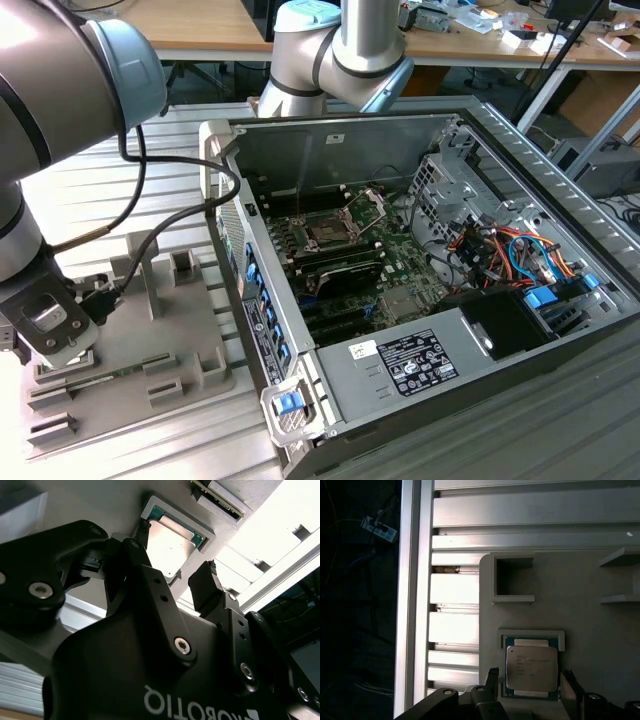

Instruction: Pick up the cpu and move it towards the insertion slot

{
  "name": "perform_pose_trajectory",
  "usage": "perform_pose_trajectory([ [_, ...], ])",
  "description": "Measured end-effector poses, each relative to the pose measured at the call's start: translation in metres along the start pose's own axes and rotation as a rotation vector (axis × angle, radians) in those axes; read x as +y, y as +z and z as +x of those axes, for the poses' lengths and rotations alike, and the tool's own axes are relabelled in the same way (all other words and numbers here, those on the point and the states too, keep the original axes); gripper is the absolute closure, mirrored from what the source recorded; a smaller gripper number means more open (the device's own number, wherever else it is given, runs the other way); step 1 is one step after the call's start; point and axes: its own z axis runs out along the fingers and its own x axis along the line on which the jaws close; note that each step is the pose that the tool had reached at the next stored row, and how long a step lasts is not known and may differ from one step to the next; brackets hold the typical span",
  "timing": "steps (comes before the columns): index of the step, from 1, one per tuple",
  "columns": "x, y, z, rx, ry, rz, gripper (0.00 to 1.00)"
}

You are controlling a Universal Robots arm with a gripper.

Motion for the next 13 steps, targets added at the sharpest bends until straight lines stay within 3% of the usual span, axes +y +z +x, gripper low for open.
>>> perform_pose_trajectory([
  [13, -0.0001, 0.0030, -0.0006, 0.0001, 0.000, 0.0000, 0.40],
])
